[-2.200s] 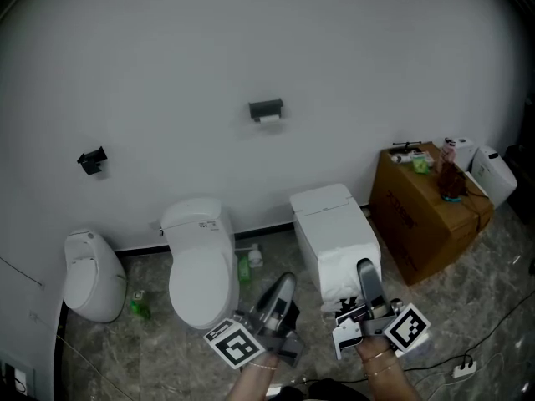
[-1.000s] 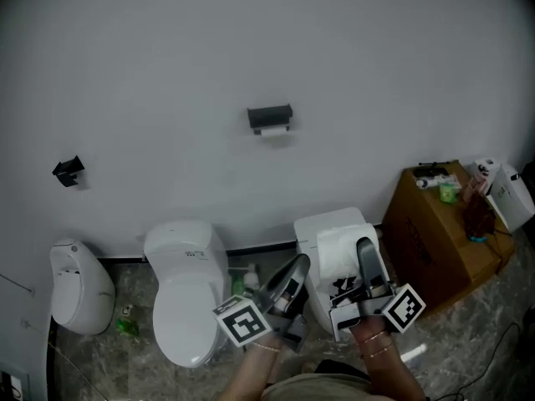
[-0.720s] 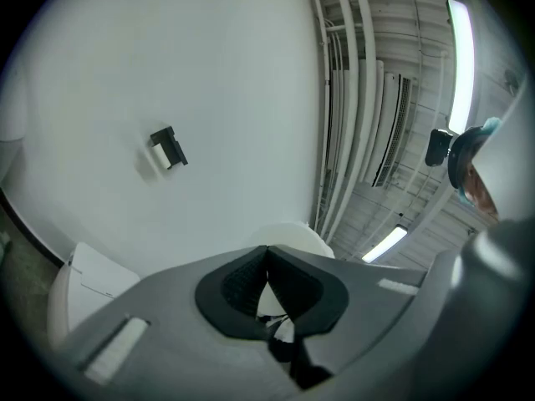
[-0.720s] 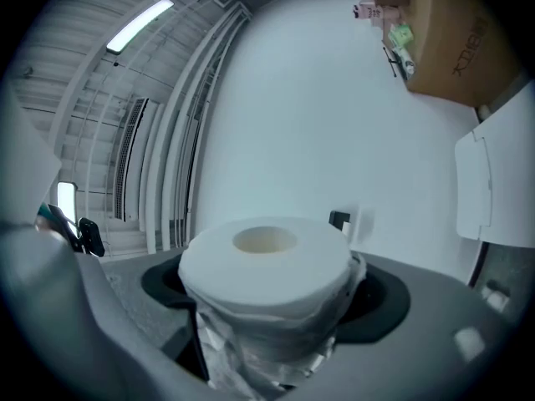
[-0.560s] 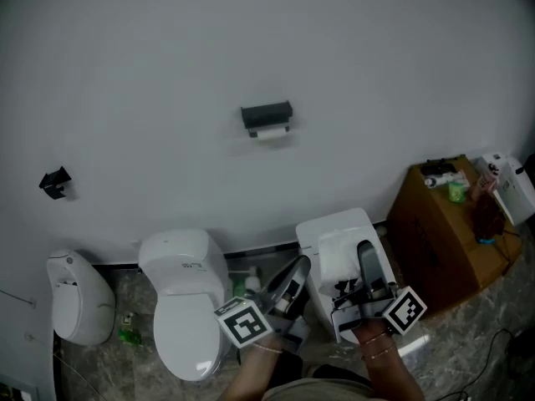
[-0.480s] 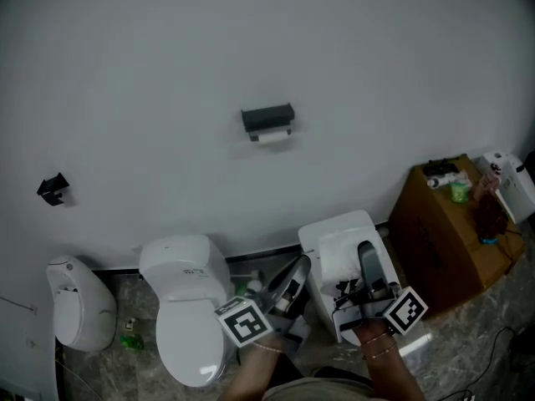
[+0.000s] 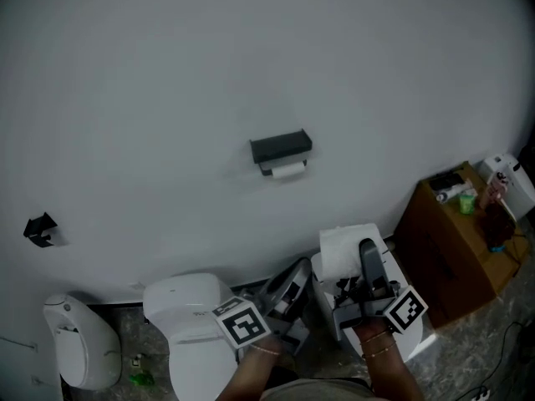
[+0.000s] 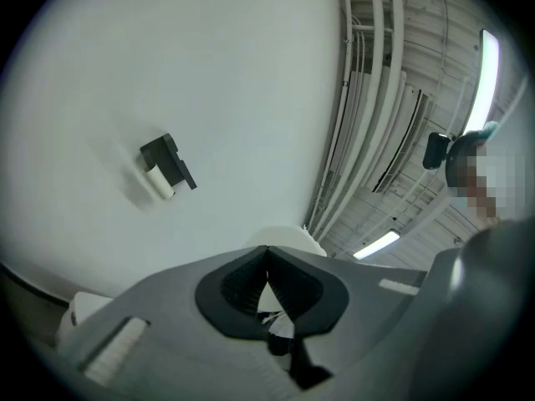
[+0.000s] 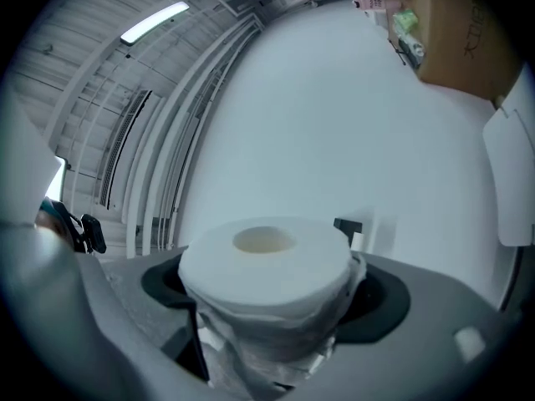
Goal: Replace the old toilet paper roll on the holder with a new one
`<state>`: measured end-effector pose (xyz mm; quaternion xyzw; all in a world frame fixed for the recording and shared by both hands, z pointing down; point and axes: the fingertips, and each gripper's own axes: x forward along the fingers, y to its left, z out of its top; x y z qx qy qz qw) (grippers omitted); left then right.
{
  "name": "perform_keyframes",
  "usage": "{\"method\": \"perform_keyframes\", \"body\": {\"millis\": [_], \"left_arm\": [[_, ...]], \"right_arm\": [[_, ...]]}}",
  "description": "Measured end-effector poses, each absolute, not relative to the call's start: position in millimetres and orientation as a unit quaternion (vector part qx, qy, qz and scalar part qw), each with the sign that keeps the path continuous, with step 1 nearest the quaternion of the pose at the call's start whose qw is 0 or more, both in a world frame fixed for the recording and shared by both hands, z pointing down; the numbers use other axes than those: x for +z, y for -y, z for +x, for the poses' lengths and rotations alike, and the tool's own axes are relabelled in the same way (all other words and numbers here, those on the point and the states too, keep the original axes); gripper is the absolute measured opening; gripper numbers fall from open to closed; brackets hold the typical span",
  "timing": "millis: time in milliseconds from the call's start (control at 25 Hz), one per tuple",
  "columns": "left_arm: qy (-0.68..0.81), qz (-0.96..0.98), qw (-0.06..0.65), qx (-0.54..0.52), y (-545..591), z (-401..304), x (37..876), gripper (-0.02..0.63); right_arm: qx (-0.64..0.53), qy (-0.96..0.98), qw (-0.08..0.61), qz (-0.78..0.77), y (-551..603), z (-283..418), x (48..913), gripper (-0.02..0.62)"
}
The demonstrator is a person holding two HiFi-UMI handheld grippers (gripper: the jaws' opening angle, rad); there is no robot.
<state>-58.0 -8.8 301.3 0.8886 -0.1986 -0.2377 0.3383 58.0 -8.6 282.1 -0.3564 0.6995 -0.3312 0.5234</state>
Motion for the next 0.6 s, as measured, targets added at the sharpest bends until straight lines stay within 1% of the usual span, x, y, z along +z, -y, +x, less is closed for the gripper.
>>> {"method": "perform_keyframes", "body": {"millis": [120,360,600], "left_arm": [[0.187,0.894,0.337,-0.227,35,-67,305,0.005],[0.170,0.888,0.364,-0.222,78,-79,316,0.005],[0.169,0.873,0.397,-0.225,109,-68,337,0.005]], "right_arm": [[-0.319,-0.701,0.522,-0.367,32,44,283,0.471],[-0.306,-0.694,0.516,-0.397,58,30,292,0.471],[-0.311,-0.681,0.516,-0.416,78,41,308,0.472]]}}
